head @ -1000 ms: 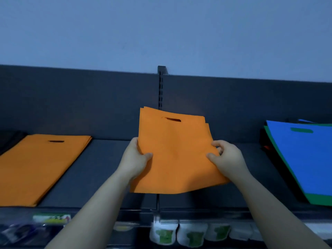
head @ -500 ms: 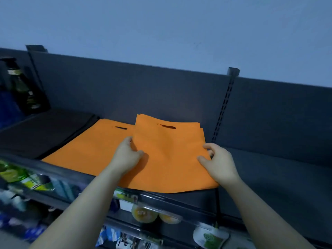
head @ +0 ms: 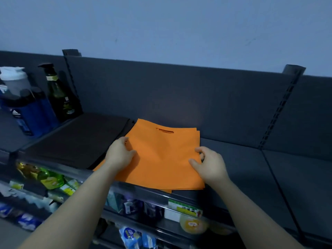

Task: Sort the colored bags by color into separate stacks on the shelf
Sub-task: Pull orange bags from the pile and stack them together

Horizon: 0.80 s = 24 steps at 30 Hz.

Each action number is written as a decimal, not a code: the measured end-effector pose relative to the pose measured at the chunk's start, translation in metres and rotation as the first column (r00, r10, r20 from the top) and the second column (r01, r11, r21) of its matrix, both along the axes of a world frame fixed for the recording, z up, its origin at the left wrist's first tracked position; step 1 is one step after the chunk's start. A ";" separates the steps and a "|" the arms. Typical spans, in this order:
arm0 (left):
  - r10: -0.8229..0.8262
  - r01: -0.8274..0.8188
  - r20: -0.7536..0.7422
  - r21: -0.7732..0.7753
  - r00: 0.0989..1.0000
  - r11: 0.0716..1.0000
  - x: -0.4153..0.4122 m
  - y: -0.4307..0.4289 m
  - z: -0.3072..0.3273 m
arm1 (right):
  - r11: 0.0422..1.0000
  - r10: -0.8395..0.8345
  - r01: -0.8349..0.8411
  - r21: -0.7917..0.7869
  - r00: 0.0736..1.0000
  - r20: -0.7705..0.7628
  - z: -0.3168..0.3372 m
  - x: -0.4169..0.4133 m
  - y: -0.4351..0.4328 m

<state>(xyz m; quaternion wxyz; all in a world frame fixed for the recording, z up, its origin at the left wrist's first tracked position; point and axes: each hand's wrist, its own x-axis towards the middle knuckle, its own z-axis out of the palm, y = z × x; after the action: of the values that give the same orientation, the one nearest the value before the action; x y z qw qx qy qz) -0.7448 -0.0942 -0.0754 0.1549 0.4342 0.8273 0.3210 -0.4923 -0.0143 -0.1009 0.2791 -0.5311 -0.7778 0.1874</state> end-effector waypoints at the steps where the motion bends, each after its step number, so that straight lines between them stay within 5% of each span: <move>1: -0.012 0.012 -0.005 -0.012 1.000 1.000 -0.013 0.002 -0.003 | 1.000 -0.004 0.004 0.003 1.000 0.004 -0.003 -0.012 -0.001; 7: -0.089 0.085 -0.050 -0.080 0.995 0.993 -0.063 0.015 -0.020 | 0.997 -0.047 0.041 0.061 0.995 0.089 -0.016 -0.054 -0.010; 13: -0.168 0.148 -0.171 -0.126 0.971 0.981 -0.078 0.028 -0.028 | 0.991 -0.125 0.098 0.093 0.925 0.360 -0.014 -0.056 -0.010; 18: -0.264 0.259 -0.459 -0.074 0.849 0.963 -0.059 0.039 -0.014 | 0.978 -0.203 0.165 0.127 0.892 0.405 -0.007 -0.037 -0.004; 24: -0.379 0.468 -0.558 0.019 0.738 0.884 0.007 0.060 0.012 | 0.944 -0.328 0.282 0.172 0.866 0.377 0.019 0.011 -0.005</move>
<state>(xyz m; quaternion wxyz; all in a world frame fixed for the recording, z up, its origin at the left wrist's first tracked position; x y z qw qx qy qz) -0.7374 -0.0347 -0.0630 -0.0500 0.6943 0.6876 0.2064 -0.4813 -0.0197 -0.0816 0.1694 -0.6579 -0.7336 -0.0153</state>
